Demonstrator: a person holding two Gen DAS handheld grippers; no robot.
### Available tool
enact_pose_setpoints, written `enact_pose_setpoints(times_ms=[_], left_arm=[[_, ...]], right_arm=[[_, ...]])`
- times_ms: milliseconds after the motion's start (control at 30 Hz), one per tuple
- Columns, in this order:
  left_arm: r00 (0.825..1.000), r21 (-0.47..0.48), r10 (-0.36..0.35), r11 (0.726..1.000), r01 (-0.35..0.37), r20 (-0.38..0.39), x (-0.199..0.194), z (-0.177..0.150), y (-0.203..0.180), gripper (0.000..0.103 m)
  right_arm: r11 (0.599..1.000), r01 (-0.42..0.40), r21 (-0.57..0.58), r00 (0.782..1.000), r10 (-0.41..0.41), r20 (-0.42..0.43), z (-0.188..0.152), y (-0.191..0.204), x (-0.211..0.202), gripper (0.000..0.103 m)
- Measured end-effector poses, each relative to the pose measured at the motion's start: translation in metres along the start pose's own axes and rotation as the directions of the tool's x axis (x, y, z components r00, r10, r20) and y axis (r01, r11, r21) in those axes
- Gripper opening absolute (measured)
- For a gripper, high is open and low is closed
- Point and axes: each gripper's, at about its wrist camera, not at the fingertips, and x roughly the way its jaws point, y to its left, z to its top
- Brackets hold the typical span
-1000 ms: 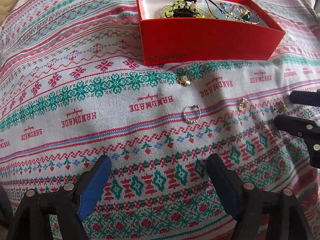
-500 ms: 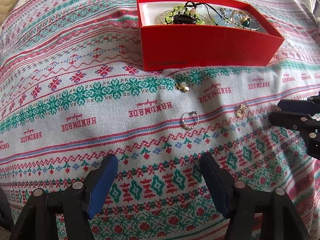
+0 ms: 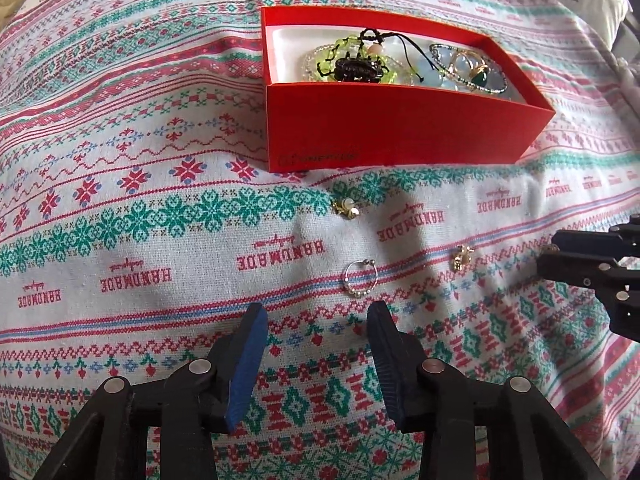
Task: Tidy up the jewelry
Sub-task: 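Grasp the silver hoop earring with the left gripper while the right gripper grasps a gold stud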
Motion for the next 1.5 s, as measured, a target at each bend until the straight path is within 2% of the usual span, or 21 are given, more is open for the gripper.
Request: enact_pose_setpoints(times_ms=[367,1033,1100,1167,1200,1500], left_arm=[[0.999,0.062,-0.017,0.998,0.015,0.029,0.012,0.01,-0.014,0.036],[0.997,0.153,-0.042,0.988,0.032,0.064,0.019,0.005,-0.022,0.034],[0.997,0.165,-0.038,0.986,0.027,0.064,0.02,0.005,-0.026,0.03],[0.997,0.173,-0.037,0.985,0.026,0.06,0.022,0.007,-0.03,0.017],[0.998,0.174,-0.036,0.984,0.026,0.056,0.023,0.008,-0.031,0.014],[0.999,0.155,-0.024,0.988,0.017,0.039,0.024,0.015,-0.033,0.012]], right_arm=[[1.0,-0.013,0.007,1.0,0.013,-0.008,-0.008,-0.011,-0.006,0.024],[1.0,-0.015,0.004,1.0,0.015,-0.013,-0.006,-0.008,-0.006,0.024],[1.0,-0.014,0.004,1.0,0.014,-0.013,-0.007,-0.008,-0.007,0.024],[1.0,-0.013,0.005,1.0,0.013,-0.012,-0.006,-0.008,-0.007,0.024],[1.0,-0.013,0.005,1.0,0.013,-0.013,-0.006,-0.008,-0.007,0.024],[1.0,-0.009,0.001,1.0,0.009,-0.005,-0.004,-0.009,-0.011,0.024]])
